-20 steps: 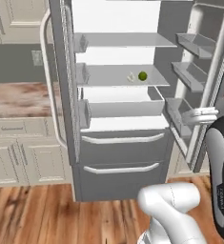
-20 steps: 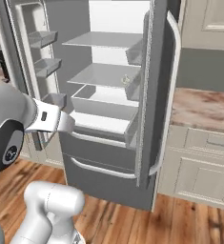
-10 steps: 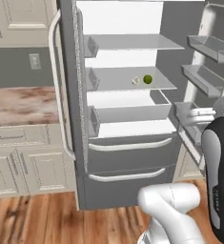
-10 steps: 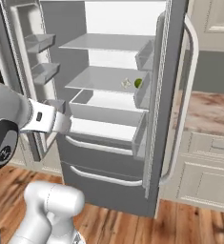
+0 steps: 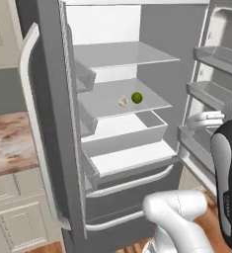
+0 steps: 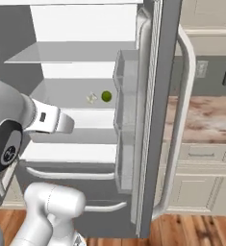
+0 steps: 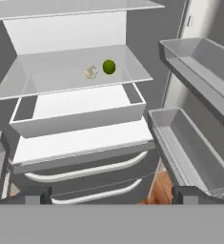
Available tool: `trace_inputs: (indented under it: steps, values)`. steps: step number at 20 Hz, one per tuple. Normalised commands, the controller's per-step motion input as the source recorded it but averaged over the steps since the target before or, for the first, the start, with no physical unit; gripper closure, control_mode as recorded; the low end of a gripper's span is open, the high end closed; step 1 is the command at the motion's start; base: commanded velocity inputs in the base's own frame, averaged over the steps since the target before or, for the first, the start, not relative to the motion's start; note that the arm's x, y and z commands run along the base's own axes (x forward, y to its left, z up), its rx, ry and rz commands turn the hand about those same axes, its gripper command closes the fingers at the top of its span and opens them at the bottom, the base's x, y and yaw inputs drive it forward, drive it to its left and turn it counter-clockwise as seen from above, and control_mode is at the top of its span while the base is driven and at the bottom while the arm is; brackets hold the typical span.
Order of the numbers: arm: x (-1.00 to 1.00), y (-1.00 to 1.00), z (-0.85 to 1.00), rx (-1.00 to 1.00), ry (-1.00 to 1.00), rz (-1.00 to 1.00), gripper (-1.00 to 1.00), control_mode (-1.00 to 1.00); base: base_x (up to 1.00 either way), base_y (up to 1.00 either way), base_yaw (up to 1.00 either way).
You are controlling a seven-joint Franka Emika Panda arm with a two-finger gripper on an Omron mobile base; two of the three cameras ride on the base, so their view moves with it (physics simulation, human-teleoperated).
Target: Retrieve the bottle and the shaker from the cabinet and place them next to the mixing bowl on the counter. Then add garlic from the fridge to the mixing bowl.
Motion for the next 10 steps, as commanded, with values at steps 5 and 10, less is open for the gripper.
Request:
trace_inputs:
  steps: [5,10]
  values:
    - [0.00,0.00,0.00,0.00,0.00,0.00,-1.00,1.00,0.45,0.39,-0.09]
    - [0.00,0.00,0.00,0.00,0.00,0.00,-1.00,1.00,0.71,0.02,0.01]
